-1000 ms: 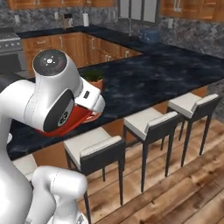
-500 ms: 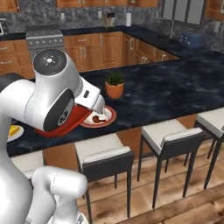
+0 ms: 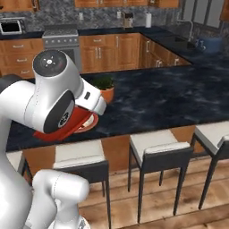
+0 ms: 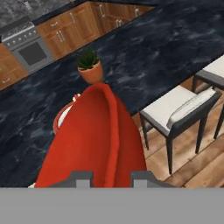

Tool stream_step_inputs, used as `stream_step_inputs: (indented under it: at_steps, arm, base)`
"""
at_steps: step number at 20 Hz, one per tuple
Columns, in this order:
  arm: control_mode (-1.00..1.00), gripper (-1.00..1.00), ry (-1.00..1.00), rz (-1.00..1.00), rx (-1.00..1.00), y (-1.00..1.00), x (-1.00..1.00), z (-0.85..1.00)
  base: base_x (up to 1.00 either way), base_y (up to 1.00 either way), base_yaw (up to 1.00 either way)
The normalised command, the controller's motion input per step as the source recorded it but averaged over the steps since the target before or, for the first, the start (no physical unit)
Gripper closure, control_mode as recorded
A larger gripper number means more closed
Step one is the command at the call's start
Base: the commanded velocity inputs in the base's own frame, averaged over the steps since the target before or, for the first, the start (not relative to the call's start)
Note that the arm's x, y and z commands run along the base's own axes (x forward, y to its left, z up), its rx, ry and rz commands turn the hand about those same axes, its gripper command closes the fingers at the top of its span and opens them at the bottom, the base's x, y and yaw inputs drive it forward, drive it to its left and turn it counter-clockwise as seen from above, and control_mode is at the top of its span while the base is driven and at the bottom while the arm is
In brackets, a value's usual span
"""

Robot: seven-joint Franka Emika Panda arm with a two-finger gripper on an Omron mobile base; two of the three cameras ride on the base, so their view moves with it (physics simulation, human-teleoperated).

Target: Take the smaller bowl and place it next to the appetizer plate on the dining counter , and place the larger bowl next to the plate with cooked food.

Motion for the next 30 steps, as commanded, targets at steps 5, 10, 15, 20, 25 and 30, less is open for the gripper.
stream_step_inputs:
  at_steps: [5, 10, 15, 20, 25, 30]
  arm:
    - [1.0, 1.0, 0.0, 0.0, 0.0, 0.0, 0.0, 0.0]
    - [1.0, 1.0, 0.0, 0.0, 0.0, 0.0, 0.0, 0.0]
    - [1.0, 1.0, 0.0, 0.0, 0.0, 0.0, 0.0, 0.0]
    - [1.0, 1.0, 0.0, 0.0, 0.0, 0.0, 0.0, 0.0]
    - [-1.0, 1.0, 0.0, 0.02, 0.0, 0.0, 0.0, 0.0]
    - [-1.0, 1.0, -0.04, 0.01, 0.0, -0.22, 0.0, -0.21]
  base:
    - [0.41, -0.77, 0.24]
    - [0.87, -0.2, 0.27]
    - [0.93, 0.0, 0.27]
    - [0.79, 0.0, 0.28]
    - [0.07, 0.0, 0.08]
    - [0.0, 0.0, 0.0]
